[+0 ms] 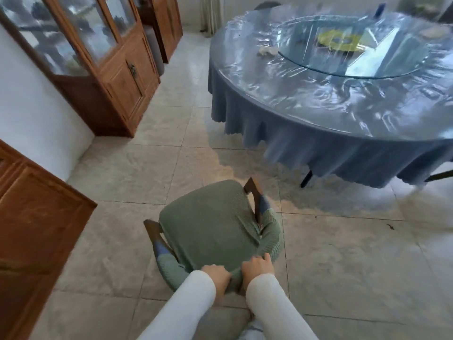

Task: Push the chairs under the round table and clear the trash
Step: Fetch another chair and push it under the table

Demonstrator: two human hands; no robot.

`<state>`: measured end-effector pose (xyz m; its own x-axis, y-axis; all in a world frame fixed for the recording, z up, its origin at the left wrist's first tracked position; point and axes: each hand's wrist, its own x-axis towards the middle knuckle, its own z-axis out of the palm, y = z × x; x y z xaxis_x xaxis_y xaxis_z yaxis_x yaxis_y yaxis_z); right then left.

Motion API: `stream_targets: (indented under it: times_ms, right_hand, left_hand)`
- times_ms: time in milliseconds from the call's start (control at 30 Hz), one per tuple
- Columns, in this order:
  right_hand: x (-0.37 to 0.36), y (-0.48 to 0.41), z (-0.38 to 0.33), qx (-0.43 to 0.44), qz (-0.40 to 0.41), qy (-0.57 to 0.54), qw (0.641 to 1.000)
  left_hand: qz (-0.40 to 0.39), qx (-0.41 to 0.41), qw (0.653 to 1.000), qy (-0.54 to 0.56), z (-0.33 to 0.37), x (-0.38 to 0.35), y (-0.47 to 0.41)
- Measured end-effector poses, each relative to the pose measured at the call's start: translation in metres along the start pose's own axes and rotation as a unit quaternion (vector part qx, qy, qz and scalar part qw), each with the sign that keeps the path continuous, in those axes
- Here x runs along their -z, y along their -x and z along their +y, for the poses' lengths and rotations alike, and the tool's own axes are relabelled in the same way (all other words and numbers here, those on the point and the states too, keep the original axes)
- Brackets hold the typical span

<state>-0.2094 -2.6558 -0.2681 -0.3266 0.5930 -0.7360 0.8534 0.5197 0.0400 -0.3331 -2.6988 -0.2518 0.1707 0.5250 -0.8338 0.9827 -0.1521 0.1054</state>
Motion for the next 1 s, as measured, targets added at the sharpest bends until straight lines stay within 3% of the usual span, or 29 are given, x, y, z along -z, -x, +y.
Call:
stream_targets:
  times_ms: [300,433,533,700,833,1000]
  right_hand:
    - [-0.05,0.056,-0.147,-0.015,0.041,-0.158,0.986]
    - [-0.05,0.061,-0.204,-0.024,0.037,-0.232,0.972]
    - [-0.048,0.044,-0.237,-0.06,0.079,-0.266,0.959]
    - [-0.027,0.018,-0.269,-0.122,0.061,-0.28,0.95]
    - [-0.032,0.008,-0.283,-0.171,0.097,-0.252,0.948]
    - [-0.021,0.001,-0.294,-0.202,0.147,-0.238,0.939]
  left_hand:
    - [0.014,-0.028,0.995,-0.098,-0.101,-0.09,0.066]
    - [0.016,-0.028,0.996,-0.082,-0.152,-0.111,0.079]
    - [0.023,-0.028,0.997,-0.063,-0.196,-0.115,0.083]
    - [0.092,-0.006,0.995,-0.036,-0.239,-0.12,0.087]
    - [0.206,0.033,0.978,-0.009,-0.257,-0.138,0.085]
    - [0.262,0.039,0.964,-0.004,-0.277,-0.139,0.074]
